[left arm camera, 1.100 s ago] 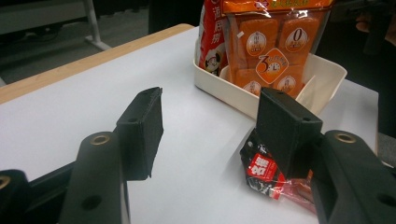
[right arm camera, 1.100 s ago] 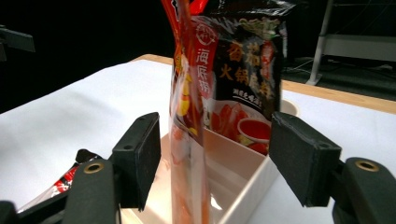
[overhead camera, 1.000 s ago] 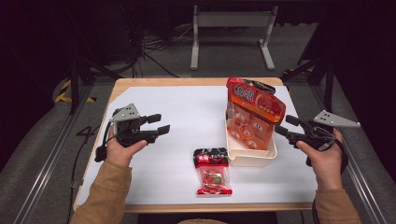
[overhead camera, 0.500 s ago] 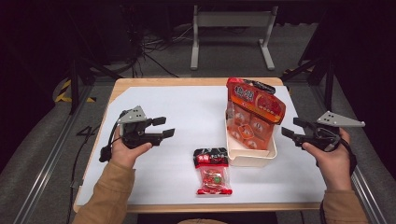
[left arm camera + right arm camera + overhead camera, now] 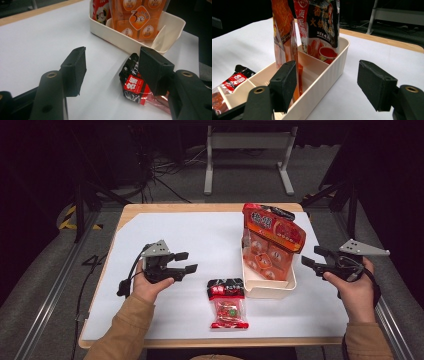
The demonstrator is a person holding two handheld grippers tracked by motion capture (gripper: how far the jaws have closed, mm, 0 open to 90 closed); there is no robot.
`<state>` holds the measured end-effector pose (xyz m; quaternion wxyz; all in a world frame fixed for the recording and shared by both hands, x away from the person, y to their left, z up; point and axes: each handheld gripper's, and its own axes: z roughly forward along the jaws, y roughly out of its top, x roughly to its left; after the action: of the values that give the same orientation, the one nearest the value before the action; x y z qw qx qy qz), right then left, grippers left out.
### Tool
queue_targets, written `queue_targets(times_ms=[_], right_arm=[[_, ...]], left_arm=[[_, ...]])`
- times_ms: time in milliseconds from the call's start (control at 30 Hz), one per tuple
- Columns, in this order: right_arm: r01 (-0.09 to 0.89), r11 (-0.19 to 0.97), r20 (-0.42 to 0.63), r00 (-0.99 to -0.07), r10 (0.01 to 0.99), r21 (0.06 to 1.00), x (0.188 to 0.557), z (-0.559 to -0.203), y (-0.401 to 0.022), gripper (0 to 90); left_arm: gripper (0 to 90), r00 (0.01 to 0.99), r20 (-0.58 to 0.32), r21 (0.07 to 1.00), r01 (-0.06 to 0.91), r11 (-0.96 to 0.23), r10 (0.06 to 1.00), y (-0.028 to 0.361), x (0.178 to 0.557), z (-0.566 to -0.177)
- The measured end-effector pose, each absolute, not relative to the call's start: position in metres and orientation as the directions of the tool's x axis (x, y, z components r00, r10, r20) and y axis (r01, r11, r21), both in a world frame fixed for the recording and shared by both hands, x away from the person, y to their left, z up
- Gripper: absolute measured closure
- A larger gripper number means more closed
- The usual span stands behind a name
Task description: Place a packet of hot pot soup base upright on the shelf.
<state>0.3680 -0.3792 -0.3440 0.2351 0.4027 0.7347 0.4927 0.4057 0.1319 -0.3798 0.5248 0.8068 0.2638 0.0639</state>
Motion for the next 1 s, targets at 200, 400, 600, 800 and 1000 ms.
queue_targets(times_ms=[200, 400, 600, 800, 1000], right_arm=[[0.364, 0.187, 0.057, -0.567, 0.822, 0.912, 0.369, -0.345, -0.379, 32.1], [0.369, 0.185, 0.062, -0.567, 0.821, 0.911, 0.370, -0.347, -0.378, 31.9], [0.366, 0.188, 0.059, -0.567, 0.822, 0.911, 0.370, -0.347, -0.378, 31.8], [0.371, 0.185, 0.064, -0.566, 0.822, 0.910, 0.370, -0.348, -0.379, 31.7], [0.372, 0.185, 0.064, -0.566, 0.822, 0.910, 0.371, -0.349, -0.379, 31.6]], left_arm=[[40.6, 0.860, -0.196, 0.864, 0.379, -0.332, 0.471, 0.118, 0.409, -0.393], [40.3, 0.864, -0.221, 0.840, 0.404, -0.361, 0.453, 0.105, 0.411, -0.407], [40.0, 0.863, -0.232, 0.827, 0.418, -0.376, 0.449, 0.098, 0.413, -0.414], [42.0, 0.867, -0.255, 0.815, 0.431, -0.387, 0.429, 0.089, 0.414, -0.421], [41.5, 0.868, -0.256, 0.801, 0.437, -0.409, 0.426, 0.081, 0.416, -0.429]])
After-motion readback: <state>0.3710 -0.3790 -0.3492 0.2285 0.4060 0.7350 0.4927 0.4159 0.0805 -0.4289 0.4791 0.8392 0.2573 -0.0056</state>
